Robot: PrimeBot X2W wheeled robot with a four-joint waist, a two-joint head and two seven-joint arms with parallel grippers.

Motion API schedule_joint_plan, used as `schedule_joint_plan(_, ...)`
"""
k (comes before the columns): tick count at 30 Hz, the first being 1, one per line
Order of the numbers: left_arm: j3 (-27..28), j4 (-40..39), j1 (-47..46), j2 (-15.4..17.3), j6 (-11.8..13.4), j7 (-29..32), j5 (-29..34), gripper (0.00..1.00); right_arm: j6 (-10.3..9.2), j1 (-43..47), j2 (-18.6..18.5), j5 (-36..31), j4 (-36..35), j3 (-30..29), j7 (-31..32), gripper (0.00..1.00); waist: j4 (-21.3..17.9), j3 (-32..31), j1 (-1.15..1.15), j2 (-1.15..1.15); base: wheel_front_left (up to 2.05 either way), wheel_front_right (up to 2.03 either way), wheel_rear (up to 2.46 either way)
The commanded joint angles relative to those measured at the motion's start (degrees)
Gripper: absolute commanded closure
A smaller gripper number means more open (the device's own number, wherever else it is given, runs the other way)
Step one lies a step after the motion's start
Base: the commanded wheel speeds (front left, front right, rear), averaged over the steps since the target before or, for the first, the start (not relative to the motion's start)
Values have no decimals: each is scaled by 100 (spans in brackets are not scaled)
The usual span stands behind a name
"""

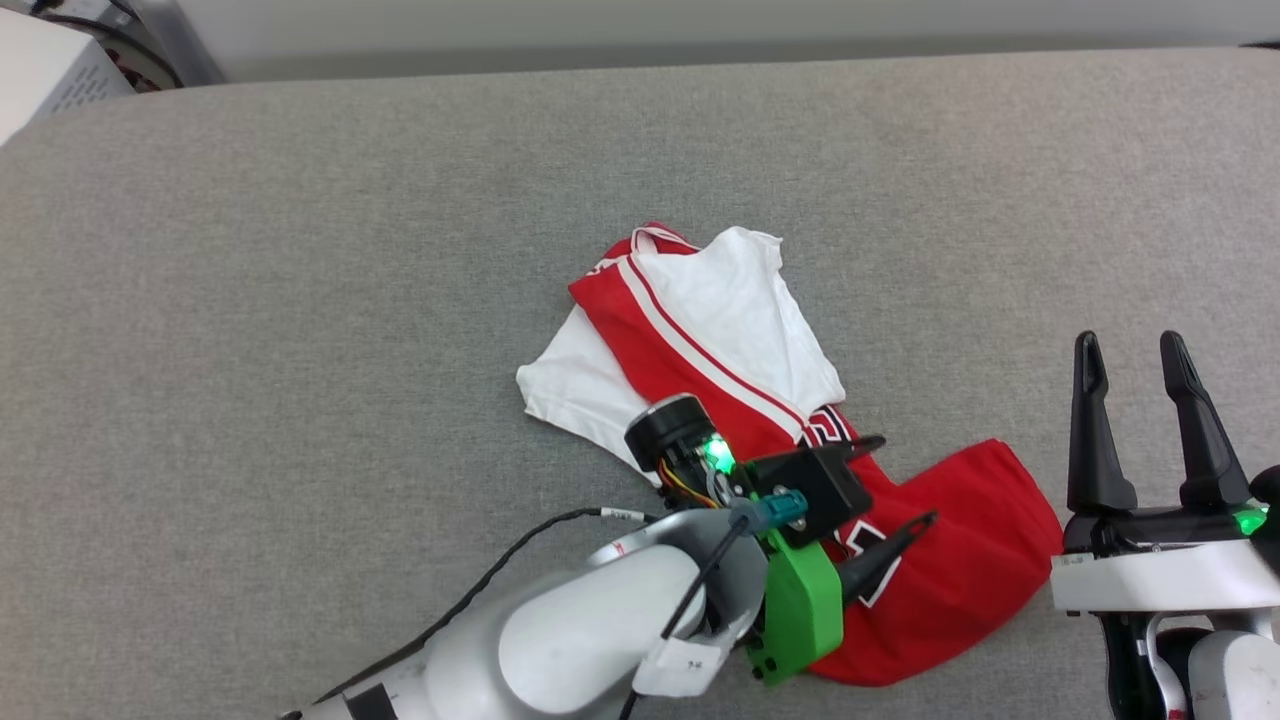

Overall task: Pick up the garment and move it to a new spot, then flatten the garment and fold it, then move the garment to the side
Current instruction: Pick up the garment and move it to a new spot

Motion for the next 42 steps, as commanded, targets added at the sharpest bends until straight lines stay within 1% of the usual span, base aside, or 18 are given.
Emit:
schedule_joint_plan(1, 136, 3, -97, 8, 133, -206, -21, 0, -4, 93, -10, -65, 9, -10, -27, 0, 207, -296, 0, 19, 0, 0, 0)
schedule_joint_plan(3, 327, 4, -111, 62, 313, -470, 4, 0, -4, 152, -10, -83, 9, -14, -27, 0, 269, -388, 0, 19, 0, 0, 0)
schedule_joint_plan(4, 672, 13, -94, 223, 653, -867, 21, 0, -4, 214, -10, -97, 12, -13, -27, 0, 350, -497, 0, 19, 0, 0, 0)
schedule_joint_plan(10, 1359, -42, 136, 632, 1369, -1329, 55, 0, -4, 297, -10, -133, -5, -29, -27, 0, 479, -629, 0, 19, 0, 0, 0)
schedule_joint_plan(15, 1904, -216, 583, 983, 1814, -1427, 94, 0, -4, 342, -10, -192, -26, -55, -27, 0, 546, -690, 0, 19, 0, 0, 0)
schedule_joint_plan(18, 2368, -475, 988, 1152, 2062, -1435, 183, 0, -4, 365, -10, -223, -34, -81, -27, 0, 579, -717, 0, 19, 0, 0, 0)
schedule_joint_plan(22, 3045, -774, 1639, 1246, 2277, -1437, 341, 0, -4, 405, -10, -257, -39, -124, -27, 0, 628, -750, 0, 19, 0, 0, 0)
schedule_joint_plan(27, 3843, -1011, 2333, 1111, 2348, -1438, 540, 0, -4, 455, -10, -303, -29, -115, -27, 0, 691, -780, 0, 19, 0, 0, 0)
schedule_joint_plan(31, 4407, -1141, 2739, 893, 2260, -1438, 762, 0, -4, 466, -10, -327, -12, -76, -27, 0, 713, -801, 0, 19, 0, 0, 0)
schedule_joint_plan(36, 4936, -1261, 3160, 604, 1959, -1438, 1123, 0, -4, 523, -10, -347, 59, -6, -27, 0, 714, -854, 0, 19, 0, 0, 0)
schedule_joint_plan(42, 5341, -1199, 3576, 291, 1551, -1438, 1506, 0, -4, 627, -10, -351, 229, 67, -27, 0, 724, -946, 0, 19, 0, 0, 0)
